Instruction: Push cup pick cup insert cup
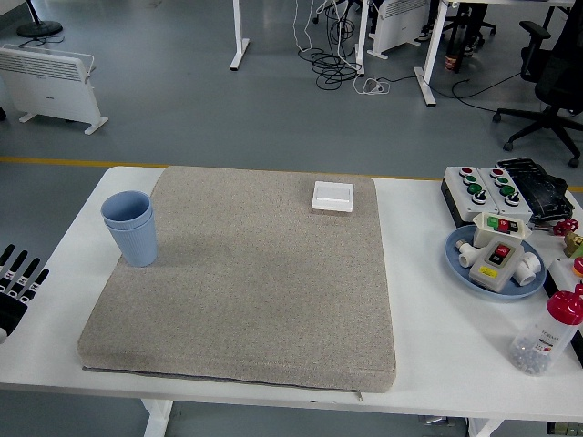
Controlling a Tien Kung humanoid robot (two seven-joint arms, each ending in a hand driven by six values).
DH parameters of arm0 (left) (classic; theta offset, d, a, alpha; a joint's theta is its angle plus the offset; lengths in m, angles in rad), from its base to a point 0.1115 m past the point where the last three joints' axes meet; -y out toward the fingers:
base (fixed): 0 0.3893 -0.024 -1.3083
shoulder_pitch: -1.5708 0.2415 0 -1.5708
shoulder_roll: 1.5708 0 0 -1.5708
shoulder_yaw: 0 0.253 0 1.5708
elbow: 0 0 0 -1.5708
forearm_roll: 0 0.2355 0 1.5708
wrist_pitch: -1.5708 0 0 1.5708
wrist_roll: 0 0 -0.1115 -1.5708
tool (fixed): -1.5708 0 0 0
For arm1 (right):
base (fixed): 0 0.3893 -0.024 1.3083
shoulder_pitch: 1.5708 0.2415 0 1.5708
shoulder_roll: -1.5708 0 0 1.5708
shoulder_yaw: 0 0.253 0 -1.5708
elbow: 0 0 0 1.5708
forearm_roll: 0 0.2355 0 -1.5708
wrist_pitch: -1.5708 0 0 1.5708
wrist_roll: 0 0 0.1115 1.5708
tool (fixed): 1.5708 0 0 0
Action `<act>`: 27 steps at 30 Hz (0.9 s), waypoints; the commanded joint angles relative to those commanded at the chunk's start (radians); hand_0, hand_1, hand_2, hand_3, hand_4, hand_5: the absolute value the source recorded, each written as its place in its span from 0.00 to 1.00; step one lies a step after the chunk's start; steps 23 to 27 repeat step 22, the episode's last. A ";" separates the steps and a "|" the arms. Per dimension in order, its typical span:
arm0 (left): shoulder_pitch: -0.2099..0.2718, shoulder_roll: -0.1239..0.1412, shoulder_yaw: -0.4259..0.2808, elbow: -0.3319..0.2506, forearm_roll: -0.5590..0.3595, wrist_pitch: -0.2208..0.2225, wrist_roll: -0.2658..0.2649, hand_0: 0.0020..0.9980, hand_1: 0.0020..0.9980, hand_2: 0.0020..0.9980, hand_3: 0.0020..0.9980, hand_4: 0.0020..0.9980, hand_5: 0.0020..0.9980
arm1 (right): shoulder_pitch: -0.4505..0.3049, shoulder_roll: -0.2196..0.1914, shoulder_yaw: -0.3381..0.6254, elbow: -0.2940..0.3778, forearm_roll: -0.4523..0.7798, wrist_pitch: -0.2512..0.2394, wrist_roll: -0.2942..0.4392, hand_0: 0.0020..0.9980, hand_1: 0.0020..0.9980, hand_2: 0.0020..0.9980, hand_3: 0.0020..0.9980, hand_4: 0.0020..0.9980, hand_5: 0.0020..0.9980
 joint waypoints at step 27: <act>-0.006 -0.004 0.001 0.002 0.005 0.002 -0.003 0.85 0.85 0.89 0.77 0.52 1.00 | 0.009 -0.002 -0.001 0.000 0.012 0.000 0.004 0.78 0.72 0.72 0.63 0.30 0.57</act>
